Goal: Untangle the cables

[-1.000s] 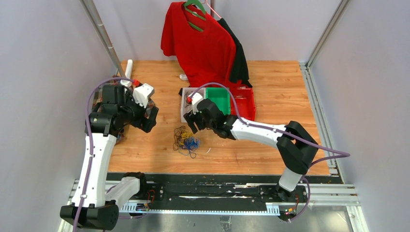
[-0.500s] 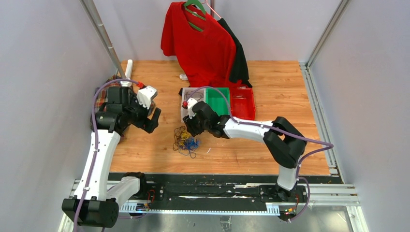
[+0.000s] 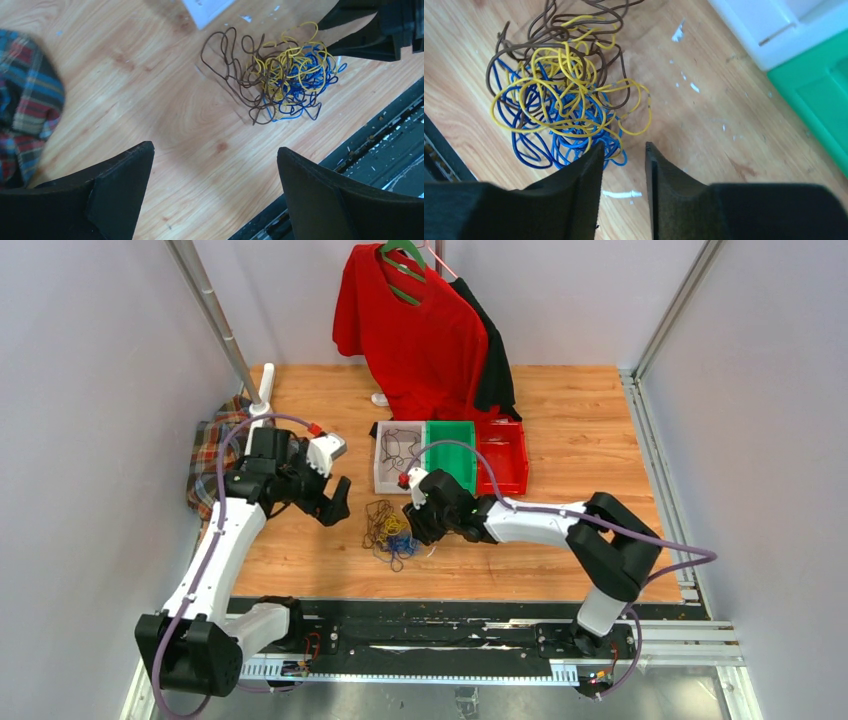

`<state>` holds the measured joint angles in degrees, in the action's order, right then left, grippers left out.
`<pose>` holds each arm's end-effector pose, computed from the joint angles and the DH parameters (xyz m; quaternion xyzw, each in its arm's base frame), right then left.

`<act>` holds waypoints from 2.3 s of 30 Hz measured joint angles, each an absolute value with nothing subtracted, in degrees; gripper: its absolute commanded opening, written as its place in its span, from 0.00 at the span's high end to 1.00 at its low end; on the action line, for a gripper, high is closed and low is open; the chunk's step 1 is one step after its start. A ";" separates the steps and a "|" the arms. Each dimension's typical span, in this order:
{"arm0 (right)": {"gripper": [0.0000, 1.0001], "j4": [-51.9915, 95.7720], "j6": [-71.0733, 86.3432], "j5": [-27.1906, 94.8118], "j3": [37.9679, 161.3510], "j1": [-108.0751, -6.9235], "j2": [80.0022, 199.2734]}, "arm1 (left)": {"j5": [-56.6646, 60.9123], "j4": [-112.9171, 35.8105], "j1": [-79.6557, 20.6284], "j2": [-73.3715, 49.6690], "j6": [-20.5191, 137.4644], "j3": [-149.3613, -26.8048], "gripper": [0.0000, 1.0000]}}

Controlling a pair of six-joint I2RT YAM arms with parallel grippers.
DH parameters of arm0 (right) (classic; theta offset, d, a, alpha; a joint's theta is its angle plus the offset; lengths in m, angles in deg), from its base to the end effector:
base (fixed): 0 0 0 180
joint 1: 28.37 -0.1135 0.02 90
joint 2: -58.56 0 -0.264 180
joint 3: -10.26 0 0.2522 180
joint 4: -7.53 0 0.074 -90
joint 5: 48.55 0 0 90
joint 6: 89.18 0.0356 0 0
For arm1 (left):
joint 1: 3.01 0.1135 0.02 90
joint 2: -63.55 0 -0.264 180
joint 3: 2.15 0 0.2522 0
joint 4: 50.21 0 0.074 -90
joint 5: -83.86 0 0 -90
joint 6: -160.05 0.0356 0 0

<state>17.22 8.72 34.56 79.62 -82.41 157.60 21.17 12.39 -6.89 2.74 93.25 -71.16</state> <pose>0.2110 0.2980 0.1800 -0.3772 0.8201 0.2662 0.3380 0.2008 -0.0300 0.2941 0.2868 0.8826 -0.1717 0.3306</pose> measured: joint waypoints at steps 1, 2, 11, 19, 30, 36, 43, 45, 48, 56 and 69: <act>0.50 17.42 8.74 34.60 78.88 -82.39 156.75 | 21.28 11.38 -7.70 2.41 92.97 -70.57 0.02; 0.43 17.85 8.66 34.86 78.02 -82.39 155.50 | 21.37 10.23 -8.73 2.04 92.49 -69.76 0.02; 0.30 18.18 9.01 36.46 80.43 -82.39 149.03 | 22.11 1.64 -12.84 -4.04 86.94 -64.12 0.05; 0.54 15.91 10.67 27.30 84.95 -81.69 157.65 | 23.53 -2.28 -12.86 -1.76 86.11 -61.52 0.05; 0.77 15.05 10.47 25.97 76.38 -79.22 157.71 | 23.66 -5.03 -20.03 -6.38 86.17 -60.91 0.05; 0.78 13.90 8.81 25.86 76.27 -79.22 157.69 | 23.07 -6.39 -21.95 -12.19 86.30 -61.02 0.15; 0.80 12.45 7.72 24.89 75.79 -79.22 157.65 | 23.90 -8.27 -21.95 -16.74 86.04 -62.37 0.42; 0.80 12.50 7.26 24.59 75.79 -79.20 157.43 | 24.50 -9.40 -21.95 -17.41 85.98 -62.76 0.54; 0.80 12.26 7.13 23.61 75.55 -79.20 156.53 | 24.82 -10.87 -21.95 -18.16 85.73 -62.79 0.61; 0.86 10.99 7.17 22.21 73.67 -78.87 154.91 | 25.26 -12.42 -21.95 -20.08 85.91 -62.79 0.71; 0.53 10.92 7.10 20.83 73.70 -77.12 154.39 | 27.58 -8.55 -21.95 -13.52 86.11 -62.81 0.99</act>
<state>10.92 7.10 20.83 73.70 -77.12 154.39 27.58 -8.55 -21.95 -13.52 86.11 -62.81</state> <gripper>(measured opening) 0.385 0.012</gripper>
